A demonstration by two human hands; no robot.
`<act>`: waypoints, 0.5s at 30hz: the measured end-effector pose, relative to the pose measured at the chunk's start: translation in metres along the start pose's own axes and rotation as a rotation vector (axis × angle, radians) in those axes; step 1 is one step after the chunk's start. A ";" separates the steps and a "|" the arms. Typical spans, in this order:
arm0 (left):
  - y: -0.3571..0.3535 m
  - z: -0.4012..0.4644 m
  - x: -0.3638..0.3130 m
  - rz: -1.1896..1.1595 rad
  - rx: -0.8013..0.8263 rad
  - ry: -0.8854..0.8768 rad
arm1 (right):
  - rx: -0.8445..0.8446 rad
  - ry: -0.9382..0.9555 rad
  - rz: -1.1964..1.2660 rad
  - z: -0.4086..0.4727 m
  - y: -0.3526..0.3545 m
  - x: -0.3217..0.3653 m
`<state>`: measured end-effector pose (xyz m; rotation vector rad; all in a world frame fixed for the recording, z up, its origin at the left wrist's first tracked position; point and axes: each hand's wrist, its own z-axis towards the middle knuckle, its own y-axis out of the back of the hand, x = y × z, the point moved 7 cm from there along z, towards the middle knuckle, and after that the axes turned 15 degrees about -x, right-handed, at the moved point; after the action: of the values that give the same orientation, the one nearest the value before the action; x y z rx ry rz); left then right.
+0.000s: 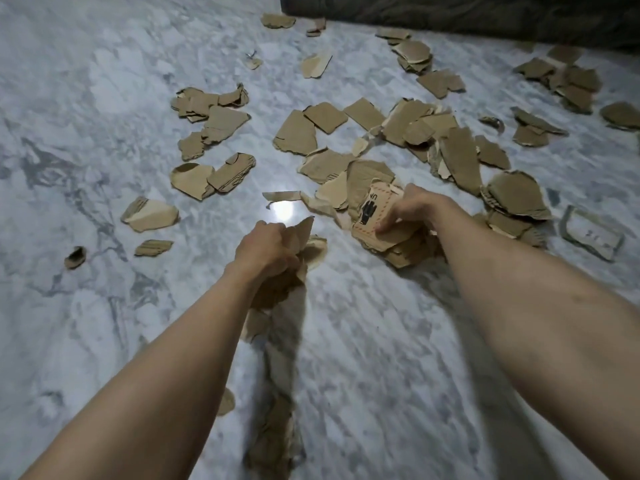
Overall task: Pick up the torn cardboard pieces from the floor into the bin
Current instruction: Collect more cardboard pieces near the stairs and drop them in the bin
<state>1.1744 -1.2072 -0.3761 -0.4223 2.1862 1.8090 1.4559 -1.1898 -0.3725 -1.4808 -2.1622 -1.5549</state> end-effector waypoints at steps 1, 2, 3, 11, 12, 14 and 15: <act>-0.001 0.000 -0.001 0.015 -0.001 -0.007 | 0.001 -0.018 -0.037 0.002 -0.003 0.000; -0.002 0.000 -0.001 0.032 -0.004 -0.009 | 0.001 -0.033 -0.066 0.005 -0.006 0.001; -0.002 -0.001 -0.001 0.058 -0.011 -0.013 | -0.005 -0.044 -0.088 0.006 -0.008 0.002; -0.003 -0.013 0.009 0.083 -0.057 0.033 | -0.150 0.061 -0.099 -0.002 -0.005 0.010; -0.002 -0.015 0.010 0.053 -0.067 0.045 | -0.157 0.092 -0.083 -0.008 -0.005 0.012; -0.001 -0.022 0.016 -0.032 -0.061 0.110 | -0.149 0.141 -0.009 -0.023 -0.004 0.016; -0.001 -0.027 0.020 -0.088 -0.041 0.150 | -0.116 0.148 0.086 -0.031 -0.005 0.017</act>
<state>1.1554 -1.2347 -0.3796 -0.6731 2.1920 1.8308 1.4299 -1.2029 -0.3517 -1.4195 -1.9324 -1.7268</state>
